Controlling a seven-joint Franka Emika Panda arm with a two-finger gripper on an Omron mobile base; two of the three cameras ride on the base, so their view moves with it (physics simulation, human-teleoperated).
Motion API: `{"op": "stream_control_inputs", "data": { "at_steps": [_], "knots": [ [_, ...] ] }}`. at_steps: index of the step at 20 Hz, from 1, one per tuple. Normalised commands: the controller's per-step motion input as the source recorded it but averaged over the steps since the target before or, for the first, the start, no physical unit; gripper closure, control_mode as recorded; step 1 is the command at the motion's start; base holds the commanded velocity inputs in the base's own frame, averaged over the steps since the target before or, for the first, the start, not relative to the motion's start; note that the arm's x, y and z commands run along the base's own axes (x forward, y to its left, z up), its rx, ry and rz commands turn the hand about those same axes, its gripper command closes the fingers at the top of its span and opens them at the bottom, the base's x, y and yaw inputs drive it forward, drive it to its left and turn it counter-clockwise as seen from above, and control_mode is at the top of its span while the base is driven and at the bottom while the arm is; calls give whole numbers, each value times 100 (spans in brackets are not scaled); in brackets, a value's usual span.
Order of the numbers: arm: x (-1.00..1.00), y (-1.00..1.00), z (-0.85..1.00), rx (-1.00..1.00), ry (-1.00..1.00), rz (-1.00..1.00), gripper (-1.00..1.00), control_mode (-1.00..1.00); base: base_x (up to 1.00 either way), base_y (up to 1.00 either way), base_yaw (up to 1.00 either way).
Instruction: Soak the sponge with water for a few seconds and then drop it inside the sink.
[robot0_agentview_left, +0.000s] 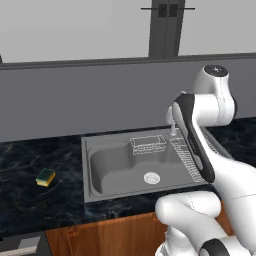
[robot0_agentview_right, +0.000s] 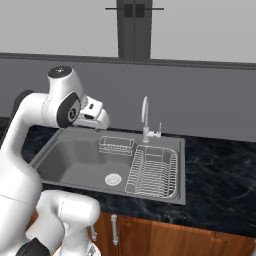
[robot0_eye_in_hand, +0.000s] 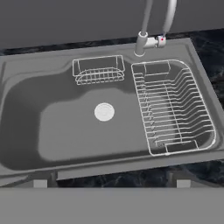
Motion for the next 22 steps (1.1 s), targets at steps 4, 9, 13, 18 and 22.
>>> {"op": "stream_control_inputs", "data": {
  "at_steps": [4, 9, 13, 18, 22],
  "knots": [
    [0, -24, -11, 0, -20, -7, -100, -100, 0, 0, 0],
    [-1, -26, -11, 0, -15, -5, -100, -100, 0, 0, 0],
    [-13, -25, -1, 0, -8, -3, -100, -100, 0, 0, 0],
    [-20, -24, 0, 0, -1, -1, -100, -100, 0, 0, 0],
    [-6, -37, 0, -1, 0, 0, -100, -100, 0, 0, 0]
  ]
}}
